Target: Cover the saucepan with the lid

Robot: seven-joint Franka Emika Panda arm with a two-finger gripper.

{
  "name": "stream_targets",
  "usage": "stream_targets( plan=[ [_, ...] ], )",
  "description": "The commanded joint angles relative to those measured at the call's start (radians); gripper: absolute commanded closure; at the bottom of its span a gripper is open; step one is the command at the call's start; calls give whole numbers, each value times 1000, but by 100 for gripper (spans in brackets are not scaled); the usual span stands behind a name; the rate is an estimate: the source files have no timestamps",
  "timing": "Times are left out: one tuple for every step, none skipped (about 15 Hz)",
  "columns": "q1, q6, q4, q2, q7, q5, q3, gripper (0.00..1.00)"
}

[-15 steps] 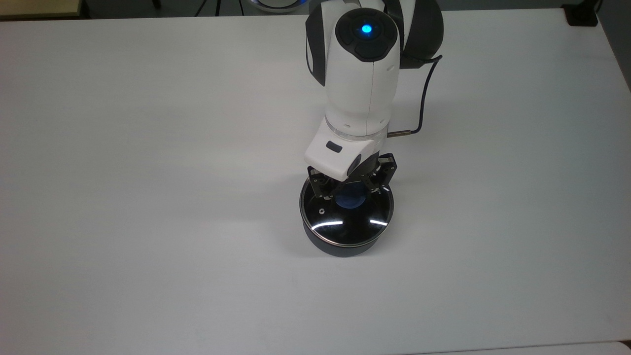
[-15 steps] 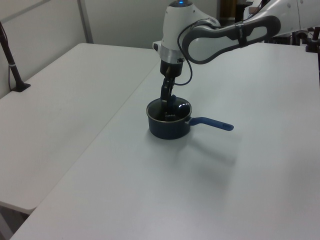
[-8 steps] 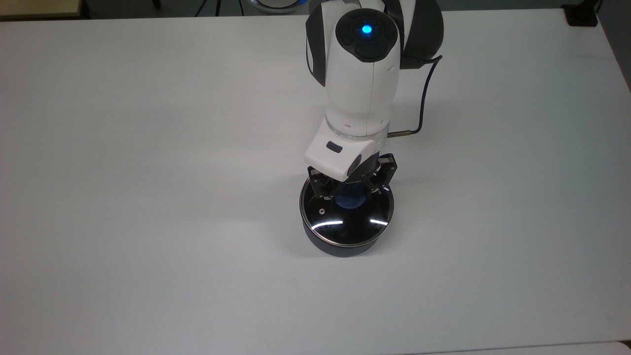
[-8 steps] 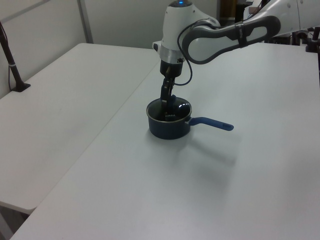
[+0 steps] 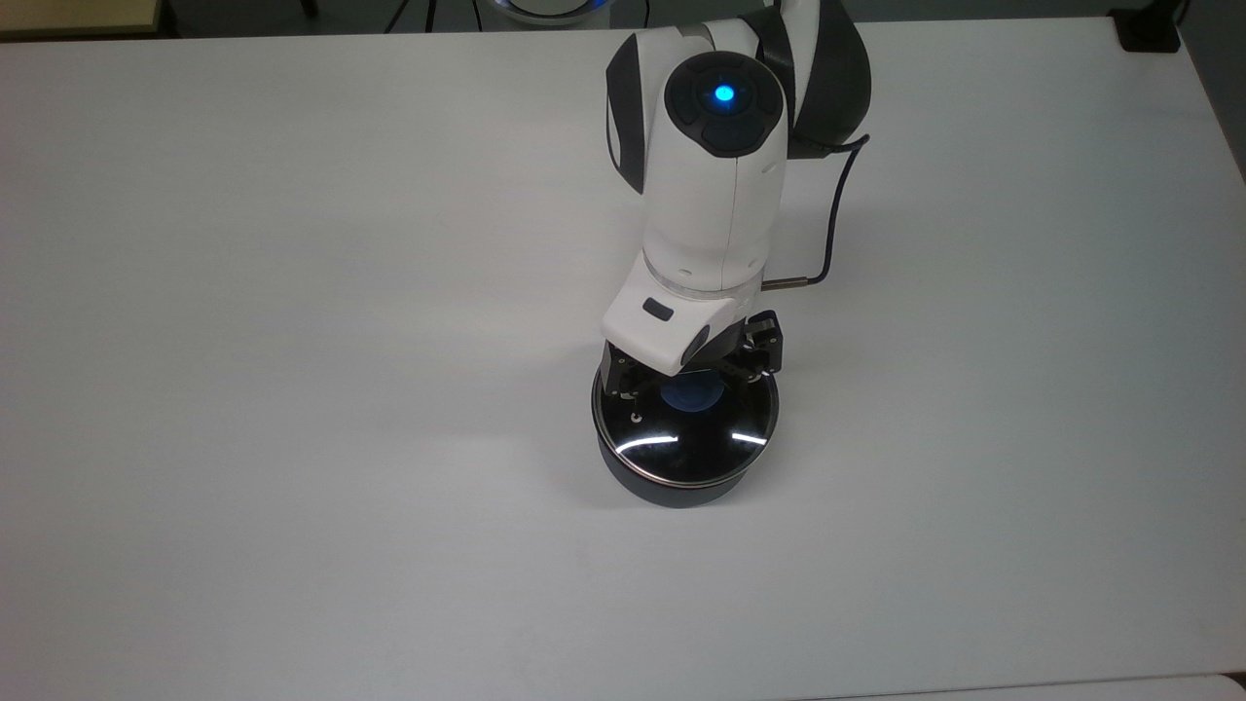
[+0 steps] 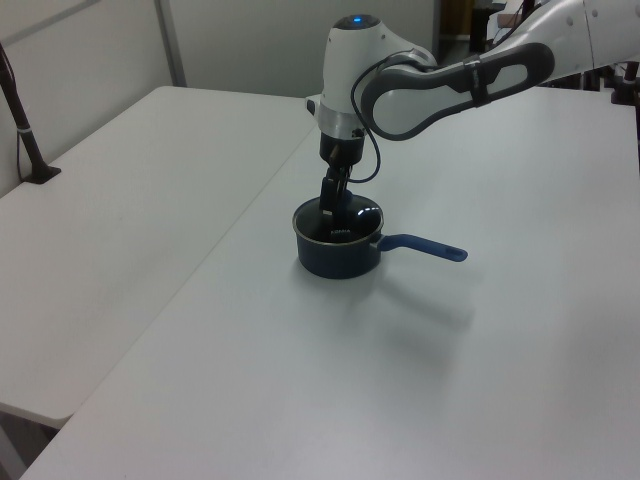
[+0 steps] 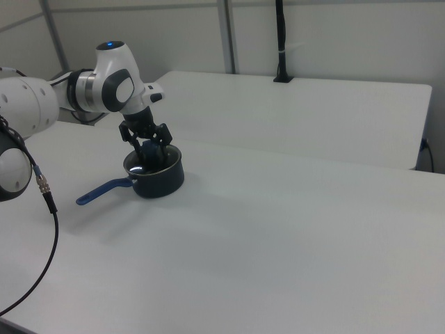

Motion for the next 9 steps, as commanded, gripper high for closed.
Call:
stream_targets(
  plan=[
    [8,-25,9,-20,15,14,-8,0],
    [8,-50,8,-34,15,14,-8,0],
    [8,-74,2,-50,13,13,-8,0],
    [7,-88,-23,-78,13,13,-8,0],
    [7,-92,-38,-102,13,14,-8,0],
    [5,-98,-41,-116,13,19,-8,0],
    [4,-122,-41,-126,13,16,-8,0],
    [-1,-169,-41,-135,13,11,-8,0],
    [-2,-188,-43,-152,15,8,-8,0]
  ],
)
